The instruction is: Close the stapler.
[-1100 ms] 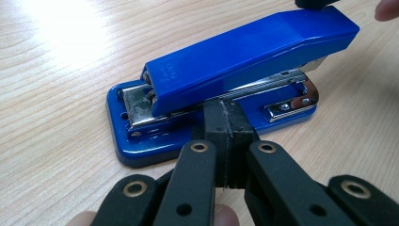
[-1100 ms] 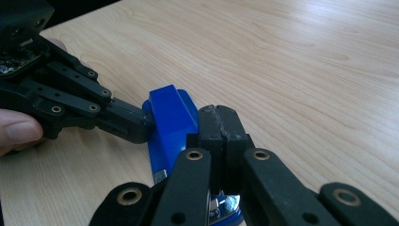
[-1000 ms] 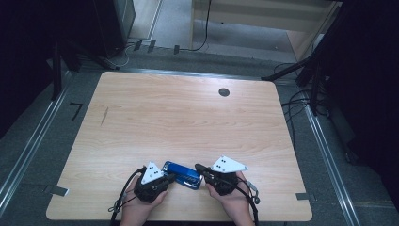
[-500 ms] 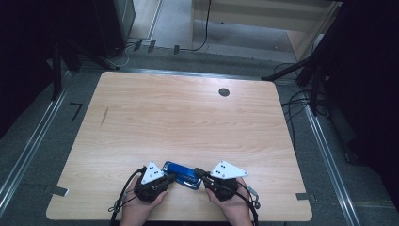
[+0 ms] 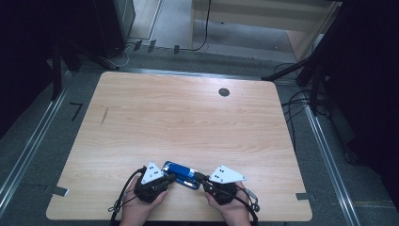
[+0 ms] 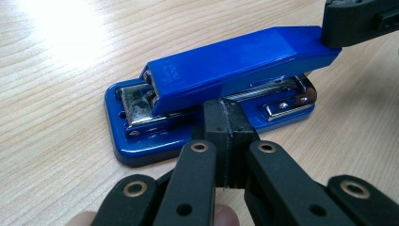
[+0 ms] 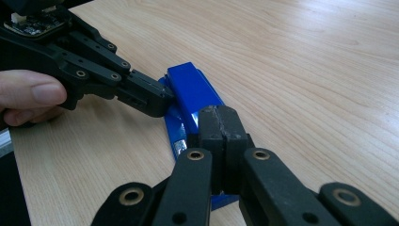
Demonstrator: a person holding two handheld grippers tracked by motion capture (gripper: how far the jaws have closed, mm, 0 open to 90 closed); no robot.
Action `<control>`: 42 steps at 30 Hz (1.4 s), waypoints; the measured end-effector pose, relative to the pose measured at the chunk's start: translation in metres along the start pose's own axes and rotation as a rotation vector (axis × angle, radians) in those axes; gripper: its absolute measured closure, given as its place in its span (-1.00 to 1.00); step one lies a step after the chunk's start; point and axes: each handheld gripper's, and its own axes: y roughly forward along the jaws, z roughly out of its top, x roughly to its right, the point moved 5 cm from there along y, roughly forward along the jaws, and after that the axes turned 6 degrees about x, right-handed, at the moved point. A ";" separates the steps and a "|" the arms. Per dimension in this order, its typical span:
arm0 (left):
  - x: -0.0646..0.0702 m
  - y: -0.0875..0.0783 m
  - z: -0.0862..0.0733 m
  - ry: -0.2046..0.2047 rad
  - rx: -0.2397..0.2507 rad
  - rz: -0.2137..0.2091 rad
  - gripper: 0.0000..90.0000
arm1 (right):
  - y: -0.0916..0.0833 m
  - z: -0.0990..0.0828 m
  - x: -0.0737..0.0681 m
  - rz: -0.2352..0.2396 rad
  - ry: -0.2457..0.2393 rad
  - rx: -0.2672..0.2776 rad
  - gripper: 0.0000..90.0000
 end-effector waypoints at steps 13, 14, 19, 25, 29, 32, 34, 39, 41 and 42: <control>-0.002 -0.010 -0.001 -0.009 0.040 -0.028 0.96 | -0.004 0.005 -0.003 -0.024 0.055 0.044 1.00; -0.002 -0.012 0.000 -0.013 0.044 -0.030 0.96 | -0.004 0.005 -0.004 -0.028 0.055 0.046 1.00; -0.014 -0.028 0.000 -0.029 0.073 0.012 0.87 | -0.006 0.004 -0.009 -0.026 0.052 0.040 1.00; -0.036 -0.053 -0.003 -0.074 0.168 0.060 0.58 | -0.006 -0.003 -0.013 -0.038 0.063 0.019 1.00; -0.051 -0.068 -0.007 -0.106 0.213 0.115 0.35 | -0.005 -0.007 -0.016 -0.047 0.063 0.009 1.00; -0.067 -0.079 -0.007 -0.094 0.243 0.189 0.17 | -0.004 -0.010 -0.017 -0.052 0.068 0.002 1.00; -0.080 -0.085 -0.009 -0.093 0.255 0.246 0.03 | -0.003 -0.012 -0.017 -0.060 0.068 -0.006 1.00; -0.109 -0.102 -0.014 -0.134 0.273 0.359 -0.19 | -0.001 -0.015 -0.018 -0.062 0.061 -0.013 1.00; -0.118 -0.103 -0.016 -0.144 0.255 0.398 -0.51 | 0.001 -0.016 -0.019 -0.061 0.059 -0.019 1.00; -0.122 -0.105 -0.017 -0.149 0.254 0.405 -0.54 | 0.002 -0.017 -0.019 -0.060 0.054 -0.020 1.00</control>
